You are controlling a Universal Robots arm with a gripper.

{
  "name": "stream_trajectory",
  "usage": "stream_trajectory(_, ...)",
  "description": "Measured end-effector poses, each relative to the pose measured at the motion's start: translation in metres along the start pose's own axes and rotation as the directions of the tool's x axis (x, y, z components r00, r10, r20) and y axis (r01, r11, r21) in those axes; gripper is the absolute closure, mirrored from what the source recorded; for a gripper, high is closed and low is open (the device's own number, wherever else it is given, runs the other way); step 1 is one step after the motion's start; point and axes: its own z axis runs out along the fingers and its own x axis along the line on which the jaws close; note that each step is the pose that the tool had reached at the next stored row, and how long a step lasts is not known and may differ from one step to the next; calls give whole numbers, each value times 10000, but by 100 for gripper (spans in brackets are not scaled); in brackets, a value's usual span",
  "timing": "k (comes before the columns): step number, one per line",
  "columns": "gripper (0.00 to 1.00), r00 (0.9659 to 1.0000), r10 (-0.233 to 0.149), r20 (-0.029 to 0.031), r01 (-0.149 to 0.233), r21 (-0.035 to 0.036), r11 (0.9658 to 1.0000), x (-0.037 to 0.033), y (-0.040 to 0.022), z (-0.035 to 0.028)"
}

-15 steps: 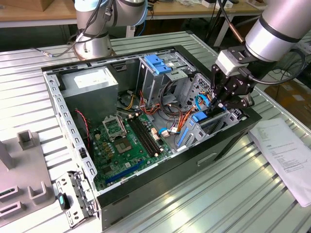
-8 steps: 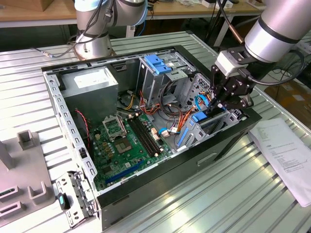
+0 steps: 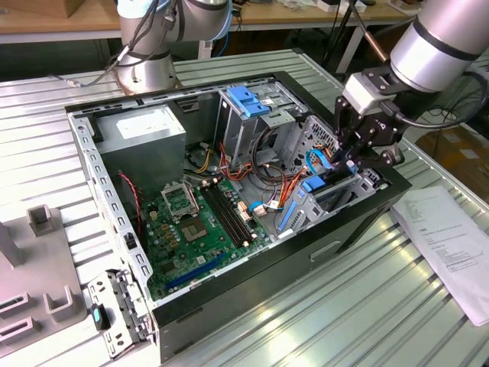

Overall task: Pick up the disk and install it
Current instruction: 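Insert the second disk wire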

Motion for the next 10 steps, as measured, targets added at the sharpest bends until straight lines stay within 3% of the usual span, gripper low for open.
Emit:
stream_trajectory(1, 76, 10000, 0, -3, 0, 0, 10000, -3, 0, -29)
stream_trajectory(4, 76, 10000, 0, -4, 0, 0, 10000, -4, 0, -29)
stream_trajectory(5, 78, 10000, 0, -7, 0, 1, 10000, -4, 0, -30)
stream_trajectory(6, 89, 10000, 0, -7, 0, 1, 10000, -4, 0, -30)
stream_trajectory(10, 89, 10000, 1, -8, -1, 1, 10000, -4, 0, -30)
